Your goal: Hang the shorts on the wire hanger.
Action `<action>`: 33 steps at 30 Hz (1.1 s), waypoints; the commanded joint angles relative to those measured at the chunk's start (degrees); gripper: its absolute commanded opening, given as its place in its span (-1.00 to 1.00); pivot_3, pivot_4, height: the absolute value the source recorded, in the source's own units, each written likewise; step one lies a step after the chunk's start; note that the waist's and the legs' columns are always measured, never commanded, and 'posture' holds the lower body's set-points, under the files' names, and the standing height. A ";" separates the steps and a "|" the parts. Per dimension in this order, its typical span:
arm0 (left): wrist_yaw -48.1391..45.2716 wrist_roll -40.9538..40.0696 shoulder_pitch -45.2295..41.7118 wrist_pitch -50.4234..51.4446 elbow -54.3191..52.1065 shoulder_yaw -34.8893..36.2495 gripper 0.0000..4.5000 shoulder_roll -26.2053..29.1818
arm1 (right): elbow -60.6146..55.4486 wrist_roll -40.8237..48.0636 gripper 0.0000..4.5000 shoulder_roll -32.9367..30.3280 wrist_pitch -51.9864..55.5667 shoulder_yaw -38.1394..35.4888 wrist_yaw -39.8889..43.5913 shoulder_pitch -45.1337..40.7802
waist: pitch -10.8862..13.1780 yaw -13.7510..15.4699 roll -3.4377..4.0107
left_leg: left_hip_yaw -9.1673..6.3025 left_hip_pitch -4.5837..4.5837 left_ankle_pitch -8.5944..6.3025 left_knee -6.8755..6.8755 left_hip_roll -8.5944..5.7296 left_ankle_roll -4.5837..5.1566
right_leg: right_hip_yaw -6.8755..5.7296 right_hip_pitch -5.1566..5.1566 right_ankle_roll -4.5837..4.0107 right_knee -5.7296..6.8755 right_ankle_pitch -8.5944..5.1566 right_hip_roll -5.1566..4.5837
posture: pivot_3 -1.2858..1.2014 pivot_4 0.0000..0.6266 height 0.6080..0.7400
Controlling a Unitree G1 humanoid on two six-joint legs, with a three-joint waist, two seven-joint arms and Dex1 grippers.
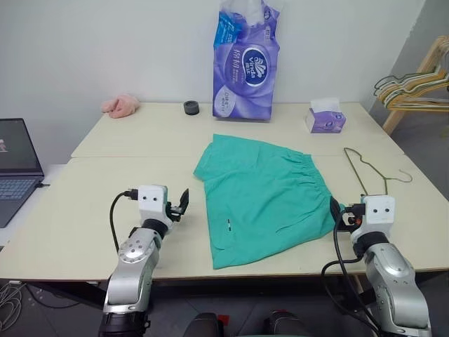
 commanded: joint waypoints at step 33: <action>-13.27 -8.34 3.91 -0.29 -5.97 -1.53 0.65 2.85 | -3.82 0.48 0.85 -2.69 -4.95 0.88 5.17 5.83 | 0.08 -0.04 -0.05 | 0.00 -0.02 -0.01 -0.05 0.01 -0.01 | -0.01 -0.02 -0.05 -0.08 -0.04 -0.02 | 0.11 -0.89 1.00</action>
